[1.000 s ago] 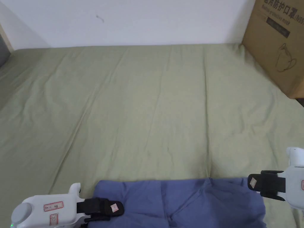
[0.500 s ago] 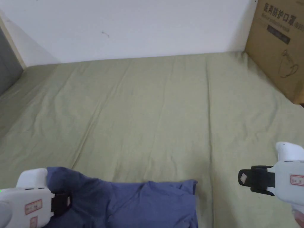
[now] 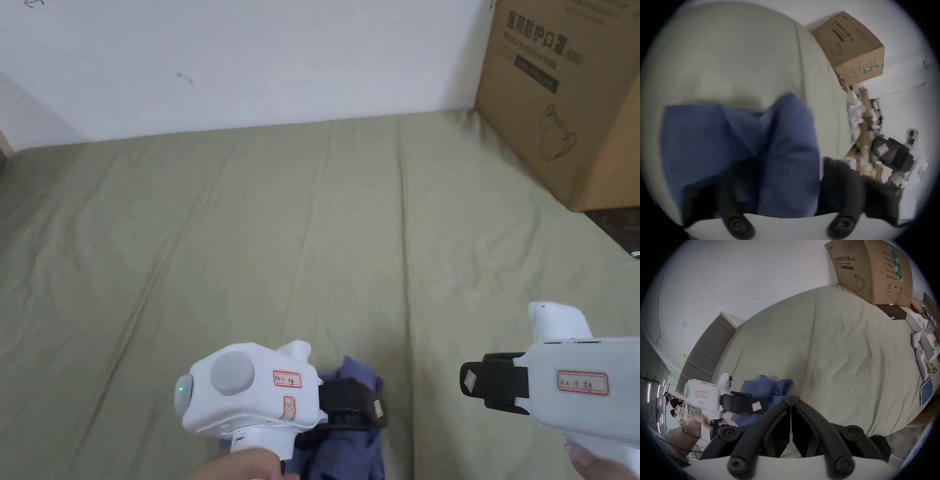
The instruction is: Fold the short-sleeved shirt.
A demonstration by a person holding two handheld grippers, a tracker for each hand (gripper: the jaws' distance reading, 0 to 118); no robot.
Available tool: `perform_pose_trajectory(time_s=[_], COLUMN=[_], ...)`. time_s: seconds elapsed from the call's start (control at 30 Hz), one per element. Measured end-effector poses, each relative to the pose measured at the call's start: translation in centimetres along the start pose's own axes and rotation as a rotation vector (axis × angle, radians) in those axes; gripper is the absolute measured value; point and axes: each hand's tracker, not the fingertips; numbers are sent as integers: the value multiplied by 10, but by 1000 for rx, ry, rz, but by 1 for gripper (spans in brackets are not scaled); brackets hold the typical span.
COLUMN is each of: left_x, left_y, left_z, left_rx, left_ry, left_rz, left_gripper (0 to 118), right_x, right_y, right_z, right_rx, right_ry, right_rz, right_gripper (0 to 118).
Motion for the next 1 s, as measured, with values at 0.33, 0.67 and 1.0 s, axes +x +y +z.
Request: perform_pose_trajectory(time_s=[0.33, 0.67, 1.0], left_x=[0, 13, 4], left_y=[-2, -7, -12], left_z=[81, -24, -9], left_rx=[232, -75, -49], left_ry=[126, 128, 13], left_rz=[-176, -200, -75], left_gripper=[24, 4, 3], right_x=[14, 15, 14], right_y=[5, 3, -3], right_z=[-4, -3, -4], right_rx=[18, 20, 7], right_ry=[0, -3, -5], right_rz=[-25, -28, -41], right_gripper=[0, 0, 0])
